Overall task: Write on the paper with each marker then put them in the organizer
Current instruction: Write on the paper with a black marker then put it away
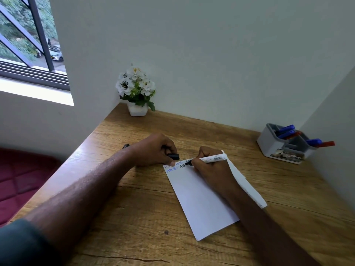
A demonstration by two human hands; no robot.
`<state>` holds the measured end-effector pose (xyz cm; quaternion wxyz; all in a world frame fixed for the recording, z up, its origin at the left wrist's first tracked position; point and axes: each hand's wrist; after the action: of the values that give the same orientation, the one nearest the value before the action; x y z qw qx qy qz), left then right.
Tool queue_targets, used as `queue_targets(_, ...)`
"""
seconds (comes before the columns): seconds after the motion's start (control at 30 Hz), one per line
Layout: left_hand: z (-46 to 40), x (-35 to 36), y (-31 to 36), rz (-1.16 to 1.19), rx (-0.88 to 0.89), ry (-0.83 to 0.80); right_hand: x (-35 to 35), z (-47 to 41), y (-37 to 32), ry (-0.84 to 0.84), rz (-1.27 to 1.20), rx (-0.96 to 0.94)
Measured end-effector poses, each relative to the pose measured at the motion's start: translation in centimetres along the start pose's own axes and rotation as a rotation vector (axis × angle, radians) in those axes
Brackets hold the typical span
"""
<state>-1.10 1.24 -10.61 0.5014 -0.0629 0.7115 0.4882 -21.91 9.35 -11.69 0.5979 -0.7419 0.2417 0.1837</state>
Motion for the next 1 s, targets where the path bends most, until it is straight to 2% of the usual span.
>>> queue_targets(1.0,-0.01,-0.02,0.06,-0.005,0.004,-0.008,0.11,-0.17,0.01,-0.004,-0.063,0.028)
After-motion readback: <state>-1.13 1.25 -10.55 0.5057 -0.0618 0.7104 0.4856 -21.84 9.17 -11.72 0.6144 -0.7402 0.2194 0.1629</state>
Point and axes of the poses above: each hand's wrist, its own z-axis away from the middle knuckle, its own x-axis out of the palm, y = z × x, and after that the axes turned 2 degrees about -y, right-handed
